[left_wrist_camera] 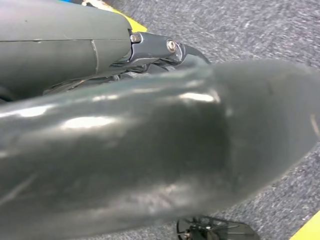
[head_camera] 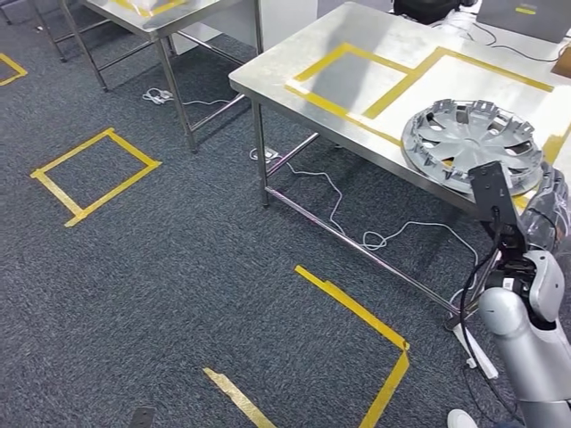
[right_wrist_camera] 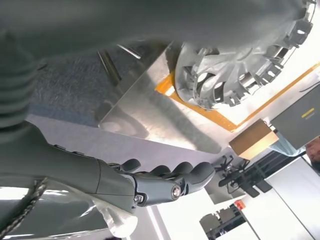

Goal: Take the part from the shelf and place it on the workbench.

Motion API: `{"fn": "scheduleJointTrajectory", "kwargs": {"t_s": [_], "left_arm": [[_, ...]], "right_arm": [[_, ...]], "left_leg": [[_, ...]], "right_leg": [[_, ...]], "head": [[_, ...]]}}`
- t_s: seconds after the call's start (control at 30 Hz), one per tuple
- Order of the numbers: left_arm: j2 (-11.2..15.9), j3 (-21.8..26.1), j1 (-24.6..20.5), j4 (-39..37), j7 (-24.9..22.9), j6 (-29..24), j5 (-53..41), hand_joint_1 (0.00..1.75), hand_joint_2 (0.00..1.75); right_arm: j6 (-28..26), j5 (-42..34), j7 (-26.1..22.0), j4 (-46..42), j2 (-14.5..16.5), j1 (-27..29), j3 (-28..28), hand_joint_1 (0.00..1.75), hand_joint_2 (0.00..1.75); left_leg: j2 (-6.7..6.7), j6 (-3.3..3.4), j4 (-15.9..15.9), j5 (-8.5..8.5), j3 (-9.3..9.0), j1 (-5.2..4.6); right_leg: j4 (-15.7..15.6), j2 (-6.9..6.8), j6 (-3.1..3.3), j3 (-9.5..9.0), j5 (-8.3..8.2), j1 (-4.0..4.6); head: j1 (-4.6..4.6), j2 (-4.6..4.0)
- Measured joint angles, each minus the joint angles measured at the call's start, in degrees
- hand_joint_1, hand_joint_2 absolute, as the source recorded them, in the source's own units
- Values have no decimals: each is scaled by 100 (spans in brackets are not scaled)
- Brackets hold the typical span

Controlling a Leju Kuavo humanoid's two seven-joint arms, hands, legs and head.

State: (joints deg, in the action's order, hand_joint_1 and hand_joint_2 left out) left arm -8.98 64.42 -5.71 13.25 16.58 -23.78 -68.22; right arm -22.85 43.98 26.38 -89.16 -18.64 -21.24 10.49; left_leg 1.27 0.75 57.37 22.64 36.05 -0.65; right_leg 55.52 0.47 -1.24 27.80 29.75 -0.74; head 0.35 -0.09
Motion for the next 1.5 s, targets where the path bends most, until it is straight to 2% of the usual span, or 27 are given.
{"fn": "scheduleJointTrajectory", "kwargs": {"t_s": [0.03, 0.1, 0.17, 0.2, 0.23, 0.27, 0.37, 0.47, 0.5, 0.57, 0.6, 0.67, 0.7, 0.73, 0.8, 0.87, 0.93, 1.0, 1.07, 1.13, 1.2, 1.23, 1.27, 1.33, 1.4, 1.43, 1.5], "left_arm": [[2, 1, 6, 0, 2, 1, 0, 0, 0], [4, 3, 12, 0, 7, 3, 0, 0, 0], [4, 3, 18, 0, 10, 4, 0, 0, 0], [4, 3, 24, 0, 10, 4, -1, 0, 0], [4, 3, 32, 0, 10, 4, -1, 0, 0], [4, 4, 38, 0, 10, 4, -2, 0, 0], [4, 5, 37, 0, 8, 2, -4, 0, 0], [3, 5, 43, 0, 7, 2, -13, 0, 0], [4, 5, 50, 0, 6, 1, -15, 0, 0], [8, 7, 48, 0, 3, -1, -17, 0, 0], [8, 7, 43, 0, 2, -2, -18, 0, 0], [3, 8, 35, 0, 1, -1, -19, 0, 0], [0, 8, 39, 0, 2, 0, -20, 0, 0], [-2, 8, 43, 0, 2, 0, -19, 0, 0], [-2, 8, 44, 0, 5, 0, -19, 0, 0], [-2, 8, 34, 0, 8, 1, -20, 0, 0], [-3, 8, 33, 0, 8, 2, -20, 0, 0], [2, 9, 52, 0, 8, 2, -19, 0, 0], [9, 10, 56, 0, 8, 1, -18, 0, 0], [10, 10, 38, 0, 8, 2, -19, 0, 0], [10, 10, 34, 0, 8, 2, -20, 0, 0], [9, 10, 40, 0, 8, 2, -20, 0, 0], [9, 10, 46, 0, 8, 2, -20, 0, 0], [8, 10, 48, 0, 8, 2, -20, 0, 0], [8, 10, 34, 0, 8, 2, -20, 0, 0], [8, 10, 31, 0, 8, 3, -22, 0, 0], [9, 10, 40, 0, 9, 4, -25, 0, 0]], "right_arm": [[-7, -1, 0, -2, 5, 10, 0, 0, 175], [-17, -3, 0, -6, 10, 29, -1, 0, 175], [-27, -4, 0, -6, 12, 67, -2, 0, 175], [-33, -4, 0, -7, 13, 92, -3, 0, 175], [-41, -4, 0, -11, 13, 116, -4, 0, 175], [-51, -4, 0, -19, 14, 136, -8, 0, 175], [-89, 4, 0, -58, 16, 157, -32, 0, 175], [-117, 9, 0, -83, 21, 171, -48, 0, 175], [-122, 10, 0, -91, 22, 175, -48, 0, 175], [-132, 11, 0, -107, 25, 183, -52, 0, 175], [-137, 11, 0, -111, 26, 196, -57, 0, 175], [-140, 11, 0, -113, 26, 253, -64, 0, 175], [-141, 11, 0, -113, 26, 288, -64, 0, 175], [-143, 11, 0, -113, 26, 317, -63, 0, 175], [-150, 13, 0, -115, 26, 341, -64, 0, 175], [-158, 14, 0, -124, 26, 341, -67, 0, 175], [-167, 16, 0, -137, 27, 350, -68, 0, 175], [-175, 19, 0, -151, 32, 353, -64, 0, 175], [-182, 23, 0, -167, 40, 351, -60, 0, 175], [-188, 26, 0, -180, 44, 369, -61, 0, 175], [-191, 26, 0, -183, 46, 407, -62, 0, 175], [-192, 26, 0, -183, 47, 427, -62, 0, 175], [-193, 26, 0, -183, 48, 442, -61, 0, 175], [-196, 26, 0, -186, 48, 453, -62, 0, 175], [-202, 26, 0, -192, 48, 461, -70, 0, 175], [-205, 26, 0, -195, 49, 467, -75, 0, 175], [-209, 27, 0, -197, 52, 478, -79, 0, 175]], "left_leg": [[-10, -38, 116, 97, 50, 7], [-46, -116, 676, 491, 259, 32], [-58, -177, 1414, 875, 497, 66], [-64, -196, 1600, 929, 522, 81], [-76, -207, 1577, 875, 450, 94], [-105, -211, 1321, 727, 273, 105], [-305, -149, 242, 379, -348, 83], [-287, -4, 17, 387, -407, 46], [-242, 40, -8, 375, -399, 53], [-155, 121, -50, 330, -384, 75], [-111, 147, -59, 314, -373, 79], [-6, 175, -57, 297, -346, 71], [52, 179, -56, 293, -341, 66], [113, 180, -52, 290, -339, 64], [237, 172, -35, 290, -344, 63], [350, 132, 7, 288, -306, 52], [445, 63, 43, 260, -224, 54], [517, 2, 63, 246, -170, 66], [351, -54, 287, 400, -67, 54], [59, -108, 929, 747, 221, 57], [-62, -141, 1598, 1000, 513, 76], [-82, -145, 1692, 987, 542, 82], [-98, -141, 1572, 876, 468, 85], [-228, -102, 831, 521, 79, 72], [-391, -42, 210, 354, -226, 29], [-421, -12, 100, 356, -265, 8], [-322, 54, 61, 341, -251, 6]], "right_leg": [[-8, -42, 48, 15, -29, -9], [-14, -132, 111, 54, -72, -15], [-10, -224, 129, 97, -99, -5], [-6, -269, 125, 115, -110, -3], [0, -315, 118, 127, -117, -1], [7, -360, 110, 131, -120, -1], [40, -495, 59, 137, -104, 19], [50, -620, -27, 145, -98, 41], [69, -584, -63, 164, -68, 32], [354, -359, -113, 318, 135, 10], [685, -210, -123, 487, 309, 3], [1493, -76, -124, 894, 616, 3], [1726, -61, -123, 1026, 643, 4], [1747, -55, -118, 1061, 560, 3], [1131, 1, -99, 812, 124, -6], [412, 186, -85, 479, -161, -27], [188, 282, -74, 372, -162, -30], [176, 191, -39, 377, -173, -36], [156, 64, 27, 361, -186, -52], [148, -77, 80, 352, -181, -40], [150, -221, 96, 352, -175, -20], [151, -291, 97, 352, -173, -14], [151, -354, 96, 349, -172, -11], [152, -467, 86, 337, -165, 0], [163, -568, 49, 337, -149, 33], [165, -618, 24, 338, -143, 47], [159, -713, -34, 341, -129, 48]], "head": [[-9, 0], [-28, 0], [-33, 0], [-34, 0], [-34, 0], [-34, 0], [-33, 0], [-29, 0], [-28, 0], [-15, 0], [-5, 0], [3, 0], [3, 0], [4, 0], [4, 0], [1, 0], [-3, 0], [-6, 0], [-39, 0], [-71, 0], [-74, 0], [-75, 0], [-75, 0], [-76, 0], [-75, 0], [-77, 0], [-74, 0]]}}
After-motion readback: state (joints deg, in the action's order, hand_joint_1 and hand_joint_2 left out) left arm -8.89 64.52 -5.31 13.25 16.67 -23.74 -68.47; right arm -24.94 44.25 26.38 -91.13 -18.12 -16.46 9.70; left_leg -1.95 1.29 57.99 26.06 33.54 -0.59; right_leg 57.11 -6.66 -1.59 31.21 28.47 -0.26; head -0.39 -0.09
